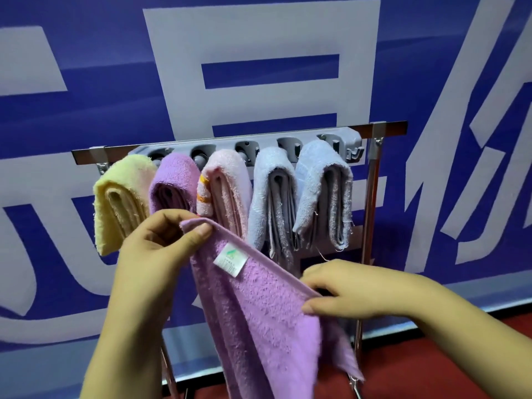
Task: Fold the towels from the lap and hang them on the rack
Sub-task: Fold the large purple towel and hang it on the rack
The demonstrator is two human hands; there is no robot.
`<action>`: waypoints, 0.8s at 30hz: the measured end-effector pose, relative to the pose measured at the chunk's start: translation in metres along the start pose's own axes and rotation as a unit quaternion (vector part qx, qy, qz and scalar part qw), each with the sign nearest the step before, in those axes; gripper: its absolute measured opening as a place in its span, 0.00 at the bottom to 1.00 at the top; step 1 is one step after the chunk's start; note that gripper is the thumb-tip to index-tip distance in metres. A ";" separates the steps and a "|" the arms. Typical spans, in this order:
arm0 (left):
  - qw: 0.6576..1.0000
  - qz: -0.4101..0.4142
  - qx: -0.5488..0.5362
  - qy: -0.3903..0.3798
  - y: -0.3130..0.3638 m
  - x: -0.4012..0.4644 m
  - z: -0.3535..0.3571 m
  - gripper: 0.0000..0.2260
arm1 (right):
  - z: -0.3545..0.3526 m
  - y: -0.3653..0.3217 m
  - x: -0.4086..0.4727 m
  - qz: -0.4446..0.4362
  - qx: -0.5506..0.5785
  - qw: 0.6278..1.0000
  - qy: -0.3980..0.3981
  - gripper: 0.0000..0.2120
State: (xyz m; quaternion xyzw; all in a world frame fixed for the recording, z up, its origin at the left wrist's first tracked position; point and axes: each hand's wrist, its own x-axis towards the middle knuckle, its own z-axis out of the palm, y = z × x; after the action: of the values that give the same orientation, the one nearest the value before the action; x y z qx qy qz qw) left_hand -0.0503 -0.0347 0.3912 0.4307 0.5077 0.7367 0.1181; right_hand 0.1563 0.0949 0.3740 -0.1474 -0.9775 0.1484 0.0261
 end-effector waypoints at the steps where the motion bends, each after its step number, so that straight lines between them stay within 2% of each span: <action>1: 1.000 0.000 0.002 0.000 0.002 0.000 -0.001 0.04 | 0.000 0.006 -0.002 0.022 -0.005 1.000 0.005 0.10; 4: 1.000 -0.003 0.004 0.016 0.005 0.004 -0.009 0.05 | -0.012 0.024 -0.011 0.066 -0.021 0.996 0.053 0.07; 10: 0.998 -0.018 -0.025 0.057 0.011 0.013 -0.027 0.07 | -0.033 0.042 -0.031 0.109 0.049 0.983 0.142 0.07; 13: 0.997 -0.015 -0.045 0.057 0.013 0.012 -0.028 0.03 | -0.036 0.043 -0.033 0.110 0.057 0.976 0.178 0.09; 18: 0.994 -0.014 -0.063 0.090 0.009 0.015 -0.042 0.16 | -0.038 0.051 -0.037 0.125 0.070 0.958 0.249 0.09; 22: 0.989 -0.022 -0.109 0.102 0.002 0.017 -0.049 0.13 | -0.041 0.060 -0.040 0.146 0.112 0.923 0.339 0.06; 24: 0.985 -0.027 -0.141 0.099 0.002 0.016 -0.047 0.07 | -0.041 0.061 -0.038 0.156 0.137 0.893 0.398 0.03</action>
State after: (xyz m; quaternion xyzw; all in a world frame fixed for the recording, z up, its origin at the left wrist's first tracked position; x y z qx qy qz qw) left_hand -0.0949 -0.0559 0.3958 0.3204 0.4196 0.8365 0.1467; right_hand 0.2137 0.1506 0.3946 -0.3399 -0.8195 0.2120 0.4098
